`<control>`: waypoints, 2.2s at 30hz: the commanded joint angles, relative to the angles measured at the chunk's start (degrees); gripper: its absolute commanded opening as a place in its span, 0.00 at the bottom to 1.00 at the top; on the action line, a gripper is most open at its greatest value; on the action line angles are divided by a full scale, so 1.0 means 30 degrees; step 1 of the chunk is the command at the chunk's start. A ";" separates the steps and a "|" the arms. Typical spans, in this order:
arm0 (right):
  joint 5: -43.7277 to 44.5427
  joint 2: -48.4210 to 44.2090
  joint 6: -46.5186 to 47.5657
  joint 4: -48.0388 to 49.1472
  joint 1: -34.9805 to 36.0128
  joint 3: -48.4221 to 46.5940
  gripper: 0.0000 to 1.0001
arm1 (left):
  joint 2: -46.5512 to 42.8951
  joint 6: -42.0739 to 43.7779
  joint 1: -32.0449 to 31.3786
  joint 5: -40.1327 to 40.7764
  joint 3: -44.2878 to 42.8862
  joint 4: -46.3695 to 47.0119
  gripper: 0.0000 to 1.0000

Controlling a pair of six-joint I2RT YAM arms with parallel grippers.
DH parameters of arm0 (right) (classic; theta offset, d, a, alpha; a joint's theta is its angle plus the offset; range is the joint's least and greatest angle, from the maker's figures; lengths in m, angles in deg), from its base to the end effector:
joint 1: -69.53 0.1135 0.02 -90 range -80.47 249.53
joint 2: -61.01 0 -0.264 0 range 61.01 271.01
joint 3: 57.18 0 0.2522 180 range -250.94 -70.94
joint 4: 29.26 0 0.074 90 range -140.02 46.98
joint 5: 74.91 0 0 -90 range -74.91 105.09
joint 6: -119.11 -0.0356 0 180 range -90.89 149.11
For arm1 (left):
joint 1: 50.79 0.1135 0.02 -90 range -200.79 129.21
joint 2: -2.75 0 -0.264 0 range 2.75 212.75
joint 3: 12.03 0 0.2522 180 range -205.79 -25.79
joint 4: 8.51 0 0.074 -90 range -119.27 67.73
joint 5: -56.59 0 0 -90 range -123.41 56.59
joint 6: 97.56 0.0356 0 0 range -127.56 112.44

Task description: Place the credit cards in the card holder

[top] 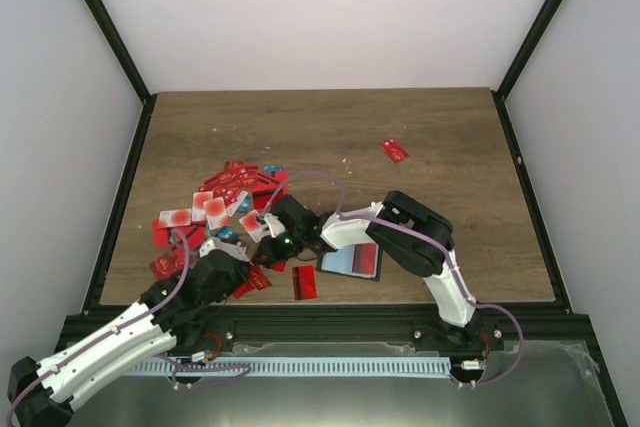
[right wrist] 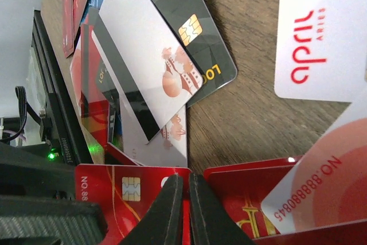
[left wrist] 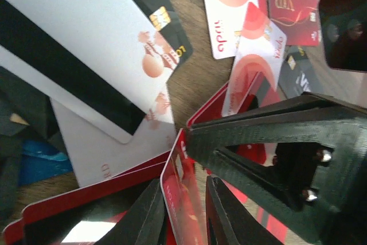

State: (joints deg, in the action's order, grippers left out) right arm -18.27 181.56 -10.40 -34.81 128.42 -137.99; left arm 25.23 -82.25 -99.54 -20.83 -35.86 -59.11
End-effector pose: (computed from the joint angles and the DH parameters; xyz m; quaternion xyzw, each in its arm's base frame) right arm 0.2008 0.3706 0.1059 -0.2567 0.8549 0.4493 0.0371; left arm 0.0712 -0.0695 0.1380 -0.2463 0.8995 -0.2561 0.2544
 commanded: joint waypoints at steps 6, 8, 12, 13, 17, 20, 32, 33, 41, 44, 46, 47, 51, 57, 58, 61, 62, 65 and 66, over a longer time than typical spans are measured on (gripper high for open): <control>0.0383 0.0646 0.0271 -0.1063 0.0116 -0.0065 0.06 | -0.0147 0.0179 -0.0036 -0.0668 0.0301 0.1560 0.14; 0.0417 0.0585 0.0279 -0.1082 0.0111 -0.0013 0.06 | -0.0128 0.0145 -0.0022 -0.0674 0.0331 0.1480 0.09; 0.0548 0.0335 0.0278 -0.1146 -0.0020 0.0046 0.06 | -0.0183 0.0066 -0.0031 -0.0637 0.0297 0.1195 0.04; 0.0604 0.0176 0.0300 -0.1178 -0.0067 0.0067 0.06 | -0.0222 0.0056 -0.0015 -0.0639 0.0303 0.1098 0.04; 0.0763 -0.1113 0.0391 -0.1077 -0.0532 0.0459 0.06 | -0.0535 0.0118 -0.0037 -0.0519 -0.0122 0.0660 0.04; 0.0823 -0.2850 0.0536 -0.0925 -0.1086 0.1198 0.08 | -0.0917 0.0449 -0.0035 -0.0088 -0.0970 -0.0117 0.04; -0.0666 -1.2872 0.0658 0.0271 -0.4735 0.7862 0.43 | -0.0538 0.5099 -0.0026 -0.0864 -0.3265 0.4845 0.04; -0.1148 -1.3794 0.0597 0.0592 -0.5091 0.8559 0.46 | -0.0230 0.5739 -0.0037 -0.1345 -0.3266 0.5989 0.04; -0.3957 -1.8811 -0.0169 0.1620 -0.6305 1.2239 0.73 | 0.2771 0.8409 -0.0002 -0.5499 -0.3733 1.3167 0.04; -0.4951 -1.9668 -0.0393 0.2300 -0.6385 1.2663 0.73 | 0.3711 0.8821 -0.0036 -0.7223 -0.4113 1.4870 0.04; -0.5613 -1.9934 -0.0582 0.2814 -0.6404 1.2766 0.71 | 0.4136 0.8916 -0.0037 -0.8284 -0.4215 1.5980 0.04; -0.5992 -2.0001 -0.0738 0.3078 -0.6409 1.2809 0.70 | 0.4266 0.8915 -0.0035 -0.8700 -0.4231 1.6478 0.04; -0.6953 -2.0155 -0.1377 0.4124 -0.6389 1.2902 0.60 | 0.4578 0.8775 -0.0027 -0.9612 -0.4289 1.7581 0.04; -0.7825 -2.0377 -0.2115 0.5365 -0.6389 1.2913 0.47 | 0.5080 0.8437 -0.0016 -1.0337 -0.4062 1.8895 0.04; -0.7906 -2.0401 -0.2189 0.5477 -0.6389 1.2893 0.46 | 0.5186 0.8394 -0.0032 -1.0410 -0.4058 1.9039 0.04; -0.8091 -2.0540 -0.2406 0.5821 -0.6389 1.2868 0.39 | 0.5411 0.8368 -0.0037 -1.0461 -0.4054 1.9326 0.04; -0.8144 -2.0528 -0.2412 0.5838 -0.6389 1.2836 0.38 | 0.5513 0.8374 -0.0031 -1.0477 -0.4057 1.9394 0.04; -0.8127 -2.0498 -0.2402 0.5753 -0.6397 1.2700 0.30 | 0.5946 0.8341 -0.0035 -1.0704 -0.4079 1.9778 0.04; -0.8152 -2.0447 -0.2368 0.5715 -0.6390 1.2661 0.27 | 0.6140 0.8320 -0.0038 -1.0771 -0.4085 1.9934 0.04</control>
State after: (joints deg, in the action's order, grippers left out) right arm -41.20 120.78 -17.26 -19.21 109.71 -99.06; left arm 42.36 -57.07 -99.59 -51.37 -47.22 -3.33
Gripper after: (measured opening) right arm 0.306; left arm 0.041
